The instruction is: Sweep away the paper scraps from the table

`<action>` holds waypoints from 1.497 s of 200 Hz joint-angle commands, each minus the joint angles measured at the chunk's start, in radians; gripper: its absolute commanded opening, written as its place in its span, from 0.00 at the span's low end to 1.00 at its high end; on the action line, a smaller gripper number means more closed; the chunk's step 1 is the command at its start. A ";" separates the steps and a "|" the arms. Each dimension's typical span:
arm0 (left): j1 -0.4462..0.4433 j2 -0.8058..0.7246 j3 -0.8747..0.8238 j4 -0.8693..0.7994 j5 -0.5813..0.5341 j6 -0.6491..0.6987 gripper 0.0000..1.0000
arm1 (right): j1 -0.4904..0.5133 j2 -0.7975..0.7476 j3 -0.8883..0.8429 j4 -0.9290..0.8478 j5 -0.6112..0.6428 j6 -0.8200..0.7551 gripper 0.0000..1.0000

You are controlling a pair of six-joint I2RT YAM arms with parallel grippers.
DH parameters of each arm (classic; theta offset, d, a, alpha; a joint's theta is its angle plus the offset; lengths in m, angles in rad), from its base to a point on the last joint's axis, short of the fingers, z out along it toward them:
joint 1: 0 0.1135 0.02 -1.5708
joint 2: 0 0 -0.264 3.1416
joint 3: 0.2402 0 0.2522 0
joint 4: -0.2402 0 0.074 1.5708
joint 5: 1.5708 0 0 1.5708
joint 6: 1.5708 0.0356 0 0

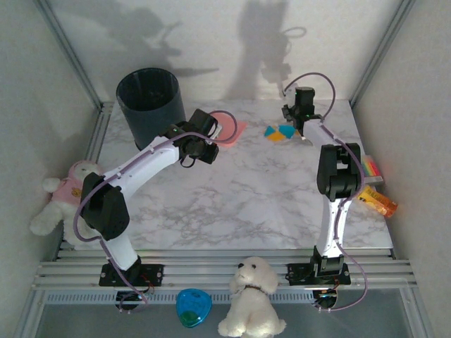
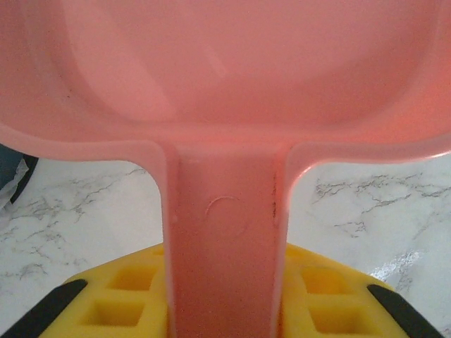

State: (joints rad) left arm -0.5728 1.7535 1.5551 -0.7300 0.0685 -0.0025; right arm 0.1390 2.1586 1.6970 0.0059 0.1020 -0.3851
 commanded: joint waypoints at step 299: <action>-0.118 -0.040 -0.273 -0.139 0.123 0.117 0.00 | 0.235 -0.543 -0.552 0.093 -0.046 0.041 0.00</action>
State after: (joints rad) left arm -0.6823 1.7489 1.3022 -0.8536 0.1883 0.0864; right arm 0.3676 1.6413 1.1473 0.0082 -0.0628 -0.3992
